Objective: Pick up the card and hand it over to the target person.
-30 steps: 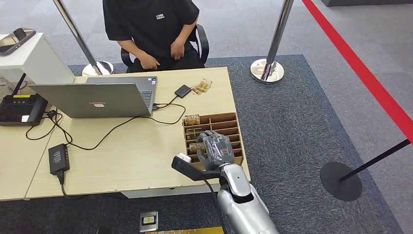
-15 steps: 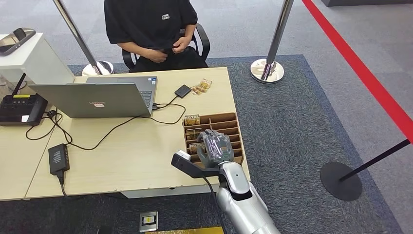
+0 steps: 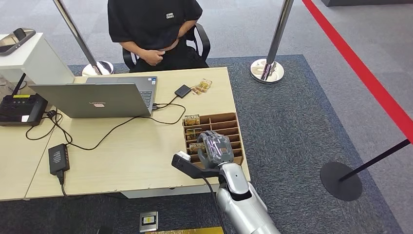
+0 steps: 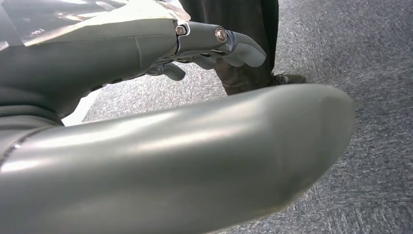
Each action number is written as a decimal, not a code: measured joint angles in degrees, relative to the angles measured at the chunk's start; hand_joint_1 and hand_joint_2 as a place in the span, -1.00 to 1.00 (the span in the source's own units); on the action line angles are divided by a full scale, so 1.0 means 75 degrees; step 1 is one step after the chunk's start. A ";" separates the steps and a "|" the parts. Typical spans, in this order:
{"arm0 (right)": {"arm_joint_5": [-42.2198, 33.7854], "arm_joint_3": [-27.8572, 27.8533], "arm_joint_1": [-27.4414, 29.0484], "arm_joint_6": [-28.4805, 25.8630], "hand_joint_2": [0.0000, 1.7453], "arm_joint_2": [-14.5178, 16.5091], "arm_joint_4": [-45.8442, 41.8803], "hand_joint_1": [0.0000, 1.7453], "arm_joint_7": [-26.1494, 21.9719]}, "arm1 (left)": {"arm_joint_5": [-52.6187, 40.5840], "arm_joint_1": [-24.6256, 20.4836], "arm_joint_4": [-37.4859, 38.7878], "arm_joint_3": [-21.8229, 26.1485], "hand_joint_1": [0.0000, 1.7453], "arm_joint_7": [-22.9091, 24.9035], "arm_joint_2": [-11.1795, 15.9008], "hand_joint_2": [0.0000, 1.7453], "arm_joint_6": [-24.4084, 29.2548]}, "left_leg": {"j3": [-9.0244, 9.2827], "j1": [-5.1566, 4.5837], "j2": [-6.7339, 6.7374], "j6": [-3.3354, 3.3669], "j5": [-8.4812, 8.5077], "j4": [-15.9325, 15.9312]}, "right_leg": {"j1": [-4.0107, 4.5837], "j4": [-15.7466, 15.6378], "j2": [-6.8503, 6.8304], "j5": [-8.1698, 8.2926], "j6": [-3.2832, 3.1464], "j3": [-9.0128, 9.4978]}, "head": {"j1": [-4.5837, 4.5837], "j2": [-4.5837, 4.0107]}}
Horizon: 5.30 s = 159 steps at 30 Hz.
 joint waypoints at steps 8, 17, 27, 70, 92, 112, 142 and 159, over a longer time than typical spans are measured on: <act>-0.0008 -0.0034 -0.0036 -0.0030 1.00 0.0023 0.0191 0.06 0.0007 | 0.0000 0.0002 0.0000 -0.0001 -1.00 0.0034 -0.0005 -1.00 0.0002 | 0.0004 0.0000 -0.0001 0.0000 -0.0001 -0.0001 | 0.0000 -0.0002 -0.0002 -0.0002 0.0001 0.0003 | 0.0000 0.0000; 0.0007 -0.0043 -0.0057 -0.0068 1.00 0.0048 0.0307 0.02 0.0013 | 0.0004 0.0010 0.0006 0.0002 -1.00 0.0038 -0.0005 -1.00 0.0022 | 0.0003 0.0000 -0.0001 0.0001 0.0007 -0.0008 | 0.0000 -0.0008 0.0001 0.0007 -0.0001 0.0001 | 0.0000 0.0000; 0.0197 0.0062 -0.0106 -0.0149 1.00 0.0080 0.0579 -0.07 0.0133 | 0.0000 0.0013 0.0014 -0.0004 -1.00 0.0083 -0.0008 -1.00 0.0029 | 0.0008 0.0000 -0.0002 0.0000 0.0000 -0.0003 | 0.0000 -0.0003 -0.0002 -0.0001 0.0000 0.0007 | 0.0000 0.0000; -0.0546 -0.0114 -0.0160 -0.0228 1.00 0.0153 0.0516 0.45 -0.0461 | 0.0042 0.0034 0.0019 0.0022 -1.00 0.0073 0.0012 -1.00 0.0073 | 0.0009 0.0001 -0.0002 -0.0001 -0.0003 0.0000 | 0.0000 0.0002 -0.0003 -0.0004 0.0000 0.0005 | 0.0000 0.0000; -0.1122 -0.0040 0.0057 -0.0069 1.00 0.0006 -0.0531 0.48 -0.0676 | 0.0033 0.0057 0.0029 0.0012 -1.00 0.0079 0.0039 -1.00 0.0109 | 0.0006 0.0001 -0.0004 -0.0001 -0.0003 0.0000 | 0.0000 0.0000 -0.0005 -0.0004 0.0000 0.0006 | 0.0000 0.0000; -0.1670 -0.0030 0.0327 0.0017 1.00 -0.0162 -0.1938 0.57 -0.0806 | -0.0005 0.0061 0.0020 -0.0030 -1.00 0.0142 0.0071 -1.00 0.0145 | 0.0000 0.0001 -0.0005 0.0000 -0.0002 0.0002 | 0.0000 0.0001 -0.0005 -0.0003 0.0001 0.0000 | 0.0000 0.0000; -0.1473 -0.0528 -0.1817 -0.0880 1.00 0.0265 -0.1090 0.59 -0.0760 | -0.0049 -0.0055 0.0064 -0.0124 -1.00 0.0392 -0.0017 -1.00 0.0250 | 0.0001 -0.0001 0.0011 -0.0001 -0.0003 0.0005 | -0.0002 0.0008 0.0010 0.0000 0.0001 -0.0005 | 0.0000 0.0000; -0.1442 -0.0740 -0.2749 -0.1437 1.00 0.0596 0.0661 0.58 -0.0754 | 0.0055 0.0056 0.0076 -0.0073 -1.00 0.0369 -0.0039 -1.00 0.0286 | 0.0002 0.0000 0.0006 -0.0001 -0.0003 0.0002 | -0.0001 0.0006 0.0005 -0.0001 0.0000 0.0000 | 0.0000 0.0000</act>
